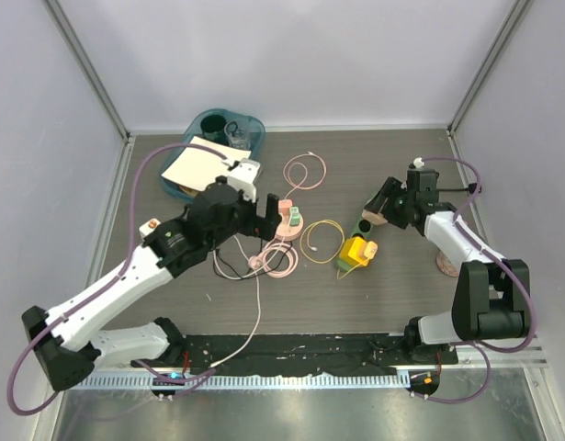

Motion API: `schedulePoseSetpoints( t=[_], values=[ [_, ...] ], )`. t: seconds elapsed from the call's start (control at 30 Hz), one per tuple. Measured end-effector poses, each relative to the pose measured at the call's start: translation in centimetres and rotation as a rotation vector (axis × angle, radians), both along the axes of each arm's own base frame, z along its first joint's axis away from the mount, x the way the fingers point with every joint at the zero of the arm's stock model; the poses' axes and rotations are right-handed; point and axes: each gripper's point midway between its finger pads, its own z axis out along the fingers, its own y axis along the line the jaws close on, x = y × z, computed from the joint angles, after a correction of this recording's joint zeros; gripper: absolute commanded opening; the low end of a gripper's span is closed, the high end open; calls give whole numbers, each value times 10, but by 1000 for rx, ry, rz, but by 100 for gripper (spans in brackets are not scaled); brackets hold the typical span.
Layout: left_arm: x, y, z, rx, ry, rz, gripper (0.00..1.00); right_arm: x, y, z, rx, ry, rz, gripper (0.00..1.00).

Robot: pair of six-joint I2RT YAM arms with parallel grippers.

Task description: Pull the plug off the socket

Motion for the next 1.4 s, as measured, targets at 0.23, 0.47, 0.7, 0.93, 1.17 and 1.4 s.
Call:
schedulePoseSetpoints(
  t=[0.23, 0.47, 0.7, 0.93, 1.17, 1.4],
  values=[
    [26, -72, -12, -53, 123, -146, 94, 2, 12, 11, 48, -81, 63, 19],
    [44, -135, -61, -81, 272, -294, 94, -3, 34, 25, 125, -174, 173, 19],
    [48, -163, -96, -137, 359, -407, 91, -36, 99, 55, 282, -271, 513, 19],
    [60, -164, -108, -166, 367, -417, 90, -35, 100, 61, 289, -304, 539, 19],
    [66, -160, -114, -144, 349, -381, 89, -29, 97, 61, 272, -316, 509, 19],
    [62, -165, -122, -126, 357, -388, 84, -23, 94, 61, 266, -327, 470, 18]
  ],
)
